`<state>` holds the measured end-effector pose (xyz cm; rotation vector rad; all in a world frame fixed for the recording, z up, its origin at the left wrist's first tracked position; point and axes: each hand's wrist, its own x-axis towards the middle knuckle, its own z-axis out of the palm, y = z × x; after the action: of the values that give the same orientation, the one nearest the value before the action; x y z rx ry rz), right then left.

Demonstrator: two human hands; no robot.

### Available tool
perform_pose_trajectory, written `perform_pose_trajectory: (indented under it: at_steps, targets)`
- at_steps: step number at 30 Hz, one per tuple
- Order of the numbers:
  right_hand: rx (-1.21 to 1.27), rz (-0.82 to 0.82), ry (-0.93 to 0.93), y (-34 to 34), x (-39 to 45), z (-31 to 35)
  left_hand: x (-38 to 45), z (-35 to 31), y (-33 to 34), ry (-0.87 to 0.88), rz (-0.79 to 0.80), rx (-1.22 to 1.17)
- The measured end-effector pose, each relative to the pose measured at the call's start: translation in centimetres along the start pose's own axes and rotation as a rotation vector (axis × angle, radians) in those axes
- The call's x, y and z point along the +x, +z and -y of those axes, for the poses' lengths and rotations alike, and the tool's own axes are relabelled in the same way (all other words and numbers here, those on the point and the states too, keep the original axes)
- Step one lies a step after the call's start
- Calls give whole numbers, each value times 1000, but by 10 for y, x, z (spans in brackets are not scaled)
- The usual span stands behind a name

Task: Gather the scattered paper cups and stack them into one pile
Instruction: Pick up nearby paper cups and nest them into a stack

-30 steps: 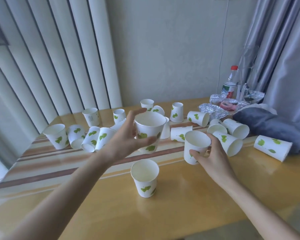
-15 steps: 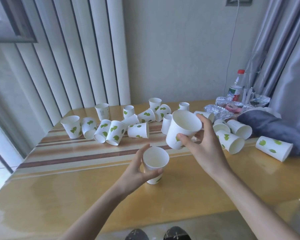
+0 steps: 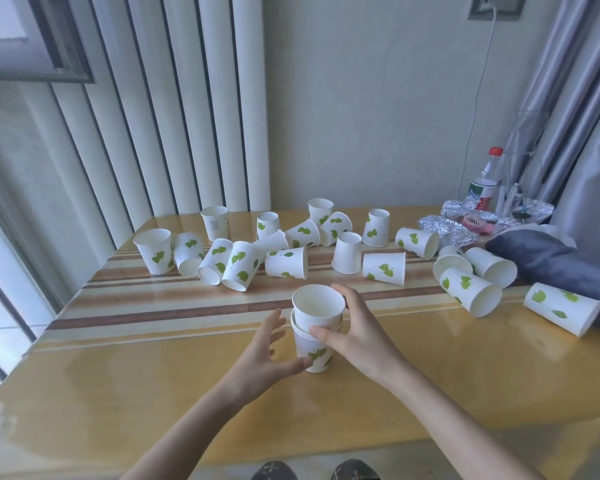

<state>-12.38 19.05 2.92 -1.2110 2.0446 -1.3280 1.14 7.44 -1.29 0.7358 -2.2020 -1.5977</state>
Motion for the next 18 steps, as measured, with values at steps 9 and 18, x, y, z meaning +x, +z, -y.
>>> perform_pose_trajectory:
  at_steps: [9,18]
  targets:
    - [-58,86,18,4,1,-12,2,0,-32,5,-68,26]
    - [-265,-166,50,-62,115,-27,114,-43,-60,202,-178,416]
